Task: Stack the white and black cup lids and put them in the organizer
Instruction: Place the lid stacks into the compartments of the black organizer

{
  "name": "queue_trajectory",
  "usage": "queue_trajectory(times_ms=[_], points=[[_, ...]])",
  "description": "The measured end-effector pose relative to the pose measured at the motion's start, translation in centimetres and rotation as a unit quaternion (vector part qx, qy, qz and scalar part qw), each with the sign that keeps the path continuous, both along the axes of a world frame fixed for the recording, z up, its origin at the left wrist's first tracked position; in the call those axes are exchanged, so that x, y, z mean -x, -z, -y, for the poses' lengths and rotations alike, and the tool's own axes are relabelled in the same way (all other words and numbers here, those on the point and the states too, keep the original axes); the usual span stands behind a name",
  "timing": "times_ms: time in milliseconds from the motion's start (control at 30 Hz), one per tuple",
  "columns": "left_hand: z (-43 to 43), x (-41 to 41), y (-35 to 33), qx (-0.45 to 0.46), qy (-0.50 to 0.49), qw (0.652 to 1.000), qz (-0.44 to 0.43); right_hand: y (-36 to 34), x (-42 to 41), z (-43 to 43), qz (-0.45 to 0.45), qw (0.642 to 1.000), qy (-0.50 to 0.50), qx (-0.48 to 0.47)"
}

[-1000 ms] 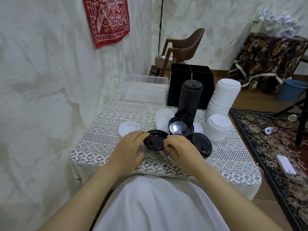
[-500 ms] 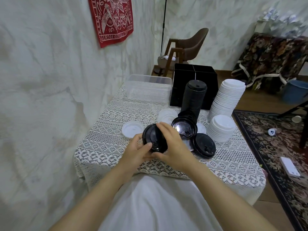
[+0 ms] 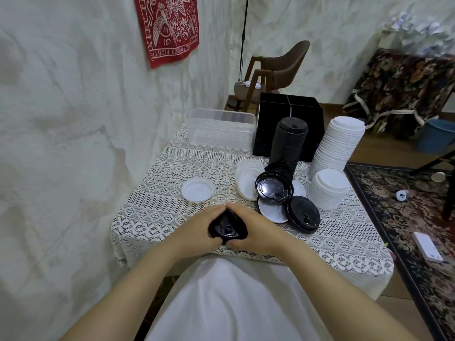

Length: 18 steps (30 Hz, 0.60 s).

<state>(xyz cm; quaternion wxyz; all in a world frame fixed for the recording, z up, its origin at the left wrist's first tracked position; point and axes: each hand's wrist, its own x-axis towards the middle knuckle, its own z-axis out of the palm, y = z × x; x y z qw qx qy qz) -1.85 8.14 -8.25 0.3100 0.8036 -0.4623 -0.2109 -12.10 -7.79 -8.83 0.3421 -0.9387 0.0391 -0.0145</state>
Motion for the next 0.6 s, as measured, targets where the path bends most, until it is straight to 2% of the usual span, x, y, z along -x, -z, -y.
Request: queue_trajectory(times_ms=[167, 267, 400, 500, 600], points=[[0.6, -0.3, 0.0, 0.010, 0.030, 0.999, 0.017, -0.5, 0.5, 0.6, -0.014, 0.999, -0.017, 0.025], [0.8, -0.3, 0.4, 0.008, -0.002, 0.999, 0.037, -1.7, 1.3, 1.5, 0.072, 0.992, 0.043, 0.095], [1.0, -0.1, 0.9, -0.006, -0.049, 0.996, 0.072, -1.2, 1.1, 3.9, 0.191, 0.939, 0.170, 0.230], [1.1, 0.3, 0.7, -0.002, -0.059, 0.995, 0.084, 0.0, 0.6, 5.8, 0.171, 0.917, 0.187, 0.308], [1.0, 0.4, 0.5, -0.002, -0.069, 0.994, 0.081, 0.8, 0.4, 6.2, 0.160, 0.912, 0.187, 0.329]])
